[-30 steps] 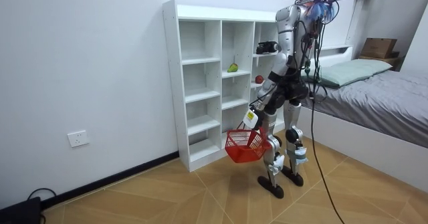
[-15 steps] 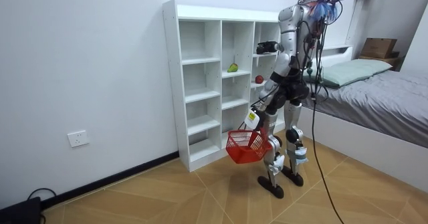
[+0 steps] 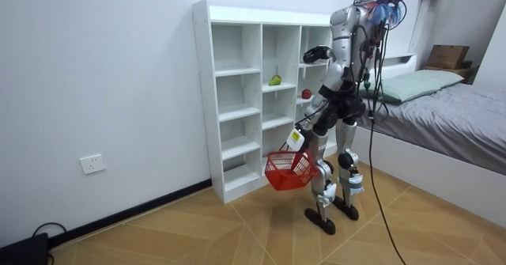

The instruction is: Collect fruits from the closet

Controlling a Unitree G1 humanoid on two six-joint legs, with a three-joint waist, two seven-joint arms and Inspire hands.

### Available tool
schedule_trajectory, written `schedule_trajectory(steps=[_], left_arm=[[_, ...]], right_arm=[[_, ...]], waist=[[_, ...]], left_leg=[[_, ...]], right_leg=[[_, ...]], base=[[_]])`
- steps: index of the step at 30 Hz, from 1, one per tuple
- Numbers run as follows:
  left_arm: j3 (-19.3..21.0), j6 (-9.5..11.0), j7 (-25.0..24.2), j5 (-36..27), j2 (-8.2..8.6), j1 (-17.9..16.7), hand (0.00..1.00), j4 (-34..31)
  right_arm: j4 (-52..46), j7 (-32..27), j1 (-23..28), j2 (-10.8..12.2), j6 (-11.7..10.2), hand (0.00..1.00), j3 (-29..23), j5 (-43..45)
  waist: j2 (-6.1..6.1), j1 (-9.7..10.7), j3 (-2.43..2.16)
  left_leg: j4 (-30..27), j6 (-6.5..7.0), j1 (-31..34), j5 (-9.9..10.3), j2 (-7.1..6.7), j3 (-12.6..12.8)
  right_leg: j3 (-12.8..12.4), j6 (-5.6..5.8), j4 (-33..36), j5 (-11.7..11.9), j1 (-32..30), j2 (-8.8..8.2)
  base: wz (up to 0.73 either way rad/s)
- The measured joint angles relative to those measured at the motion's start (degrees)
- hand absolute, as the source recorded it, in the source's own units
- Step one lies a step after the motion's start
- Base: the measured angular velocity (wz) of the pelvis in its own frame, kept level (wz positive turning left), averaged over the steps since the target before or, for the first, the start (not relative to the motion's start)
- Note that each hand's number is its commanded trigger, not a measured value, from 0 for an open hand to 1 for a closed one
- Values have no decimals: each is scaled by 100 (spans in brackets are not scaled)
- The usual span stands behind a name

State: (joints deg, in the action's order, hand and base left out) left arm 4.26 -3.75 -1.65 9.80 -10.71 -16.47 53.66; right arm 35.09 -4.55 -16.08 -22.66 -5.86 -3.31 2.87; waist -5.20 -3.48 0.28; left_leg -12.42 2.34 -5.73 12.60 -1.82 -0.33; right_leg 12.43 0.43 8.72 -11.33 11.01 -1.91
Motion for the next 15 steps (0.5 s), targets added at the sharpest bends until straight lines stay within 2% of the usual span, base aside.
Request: schedule_trajectory(steps=[15], left_arm=[[-3, 11, 101, -22, -5, 65, 100, -80]], right_arm=[[-3, 164, 9, 37, 23, 100, 8, -62]], waist=[[-14, 6, -11]], left_leg=[[12, 0, -1, -1, 2, -11]], right_leg=[[31, -1, 3, 3, 6, -5]], base=[[0]])
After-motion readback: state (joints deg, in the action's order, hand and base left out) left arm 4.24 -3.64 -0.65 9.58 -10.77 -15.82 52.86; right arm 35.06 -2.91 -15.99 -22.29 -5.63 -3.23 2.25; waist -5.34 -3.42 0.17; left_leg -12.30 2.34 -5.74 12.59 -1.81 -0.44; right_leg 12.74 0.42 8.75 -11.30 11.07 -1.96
